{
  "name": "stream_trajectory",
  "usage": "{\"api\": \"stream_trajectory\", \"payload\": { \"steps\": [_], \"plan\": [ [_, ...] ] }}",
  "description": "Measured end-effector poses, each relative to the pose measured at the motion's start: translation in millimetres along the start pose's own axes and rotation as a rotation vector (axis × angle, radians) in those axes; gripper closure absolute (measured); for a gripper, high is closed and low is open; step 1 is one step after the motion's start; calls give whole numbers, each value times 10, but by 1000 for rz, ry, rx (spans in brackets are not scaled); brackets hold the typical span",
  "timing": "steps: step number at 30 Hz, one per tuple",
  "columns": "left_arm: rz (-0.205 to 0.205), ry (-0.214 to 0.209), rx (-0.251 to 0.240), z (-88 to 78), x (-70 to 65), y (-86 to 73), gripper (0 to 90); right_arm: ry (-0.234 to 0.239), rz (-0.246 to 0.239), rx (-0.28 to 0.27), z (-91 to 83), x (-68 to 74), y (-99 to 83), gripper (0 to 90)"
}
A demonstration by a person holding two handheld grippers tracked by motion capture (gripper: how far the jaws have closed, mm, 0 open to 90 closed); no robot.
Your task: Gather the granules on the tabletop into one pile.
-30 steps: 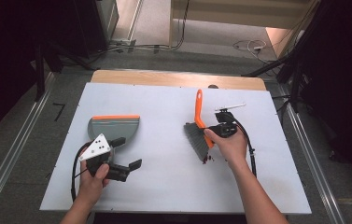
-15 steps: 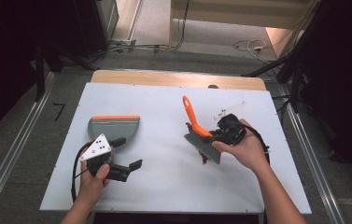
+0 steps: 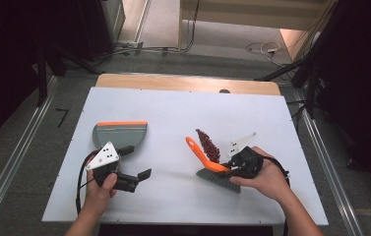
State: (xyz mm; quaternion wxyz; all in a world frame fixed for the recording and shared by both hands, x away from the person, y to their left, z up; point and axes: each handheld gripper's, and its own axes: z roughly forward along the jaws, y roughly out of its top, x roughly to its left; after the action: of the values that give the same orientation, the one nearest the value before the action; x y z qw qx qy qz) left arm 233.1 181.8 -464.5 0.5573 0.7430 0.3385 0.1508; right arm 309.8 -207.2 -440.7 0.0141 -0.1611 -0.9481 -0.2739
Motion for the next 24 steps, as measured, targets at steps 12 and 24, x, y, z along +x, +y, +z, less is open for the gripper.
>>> {"api": "stream_trajectory", "payload": {
  "steps": [12,24],
  "plan": [
    [-1,2,1,-7,8,-1,5,-3,-46,0,110,-261,71,681],
    [3,-3,5,21,-12,-5,5,16,-119,-20,181,-502,155,675]
  ]
}}
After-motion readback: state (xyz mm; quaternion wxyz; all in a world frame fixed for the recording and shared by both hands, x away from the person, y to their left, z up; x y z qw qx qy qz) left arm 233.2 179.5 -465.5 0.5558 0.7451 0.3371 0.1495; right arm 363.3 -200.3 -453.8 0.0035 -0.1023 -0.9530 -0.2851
